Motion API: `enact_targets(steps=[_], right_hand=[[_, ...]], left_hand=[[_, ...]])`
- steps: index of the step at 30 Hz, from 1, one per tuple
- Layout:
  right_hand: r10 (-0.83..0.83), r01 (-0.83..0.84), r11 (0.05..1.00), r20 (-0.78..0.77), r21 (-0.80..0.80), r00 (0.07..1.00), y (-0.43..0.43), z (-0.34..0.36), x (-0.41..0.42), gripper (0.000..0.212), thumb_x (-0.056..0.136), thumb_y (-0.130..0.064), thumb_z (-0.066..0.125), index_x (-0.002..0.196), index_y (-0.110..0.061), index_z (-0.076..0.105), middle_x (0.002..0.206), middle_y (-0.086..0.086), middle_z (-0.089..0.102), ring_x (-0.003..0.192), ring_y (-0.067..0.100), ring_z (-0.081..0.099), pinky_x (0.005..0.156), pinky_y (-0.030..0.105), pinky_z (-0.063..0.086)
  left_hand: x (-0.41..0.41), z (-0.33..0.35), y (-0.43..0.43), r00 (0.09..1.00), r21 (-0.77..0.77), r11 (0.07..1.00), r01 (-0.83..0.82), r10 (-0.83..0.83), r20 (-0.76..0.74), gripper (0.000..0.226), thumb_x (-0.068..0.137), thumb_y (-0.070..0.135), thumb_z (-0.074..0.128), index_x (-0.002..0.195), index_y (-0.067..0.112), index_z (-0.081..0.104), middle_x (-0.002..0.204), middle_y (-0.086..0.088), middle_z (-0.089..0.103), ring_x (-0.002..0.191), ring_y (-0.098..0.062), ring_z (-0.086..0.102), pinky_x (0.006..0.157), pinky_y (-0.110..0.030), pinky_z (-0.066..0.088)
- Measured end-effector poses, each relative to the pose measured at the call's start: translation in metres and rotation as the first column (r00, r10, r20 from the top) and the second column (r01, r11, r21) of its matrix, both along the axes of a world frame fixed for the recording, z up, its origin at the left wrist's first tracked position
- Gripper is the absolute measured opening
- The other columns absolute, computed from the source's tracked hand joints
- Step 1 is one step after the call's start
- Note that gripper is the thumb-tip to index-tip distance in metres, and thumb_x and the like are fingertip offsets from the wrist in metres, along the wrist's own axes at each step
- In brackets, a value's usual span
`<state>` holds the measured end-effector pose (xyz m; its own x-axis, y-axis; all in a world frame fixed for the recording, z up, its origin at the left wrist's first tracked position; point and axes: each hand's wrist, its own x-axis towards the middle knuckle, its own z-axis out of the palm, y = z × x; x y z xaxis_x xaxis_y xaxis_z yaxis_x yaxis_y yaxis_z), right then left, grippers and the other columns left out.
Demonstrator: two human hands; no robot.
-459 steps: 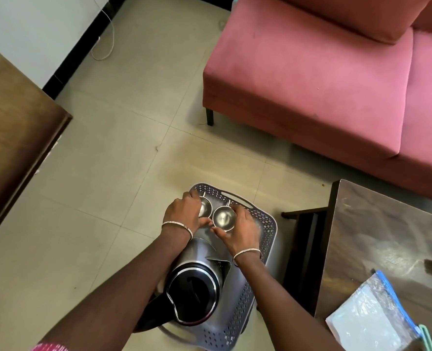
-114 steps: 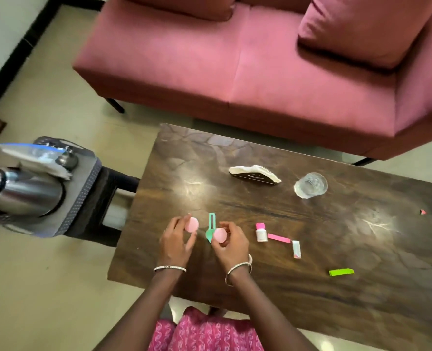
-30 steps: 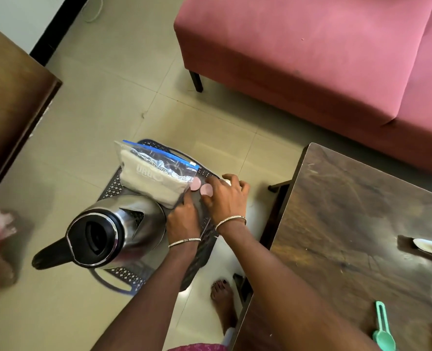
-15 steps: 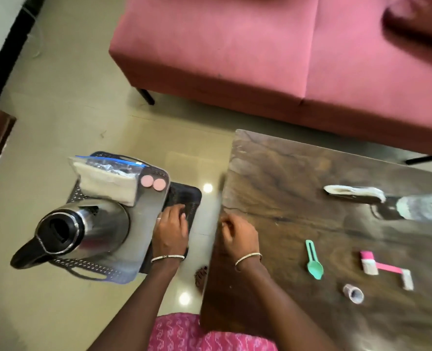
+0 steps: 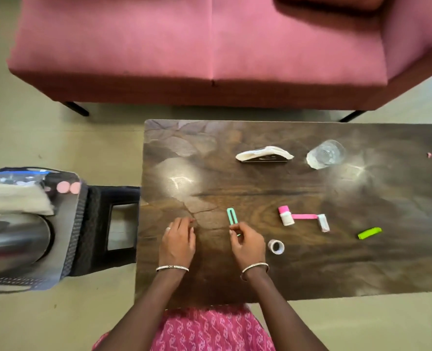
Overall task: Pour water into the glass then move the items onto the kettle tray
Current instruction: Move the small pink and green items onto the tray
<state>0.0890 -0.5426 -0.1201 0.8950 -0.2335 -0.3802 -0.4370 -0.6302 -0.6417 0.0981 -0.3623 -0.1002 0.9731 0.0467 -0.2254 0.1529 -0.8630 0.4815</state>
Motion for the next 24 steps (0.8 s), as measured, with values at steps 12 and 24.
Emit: enact_targets(steps=[12, 24], right_hand=[[-0.196, 0.187, 0.974, -0.060, -0.130, 0.979, -0.216, 0.002, -0.018, 0.009, 0.083, -0.013, 0.069, 0.086, -0.021, 0.071, 0.069, -0.007, 0.069, 0.067, 0.018, 0.068, 0.067, 0.030, 0.051], [-0.669, 0.657, 0.730, -0.006, -0.189, 0.743, -0.330, -0.036, -0.004, 0.019, 0.084, -0.009, 0.063, 0.101, -0.010, 0.070, 0.094, 0.011, 0.073, 0.090, 0.032, 0.068, 0.081, 0.036, 0.051]], left_hand=[[0.003, -0.015, -0.198, 0.987, -0.037, 0.994, 0.101, -0.105, -0.122, 0.014, 0.084, 0.008, 0.060, 0.097, 0.011, 0.063, 0.096, -0.010, 0.064, 0.082, -0.033, 0.062, 0.076, -0.040, 0.048], [0.009, -0.049, -0.284, 0.932, 0.134, 0.926, 0.353, -0.335, -0.140, 0.020, 0.076, 0.021, 0.073, 0.093, 0.016, 0.067, 0.088, -0.006, 0.066, 0.077, -0.028, 0.063, 0.065, -0.038, 0.051]])
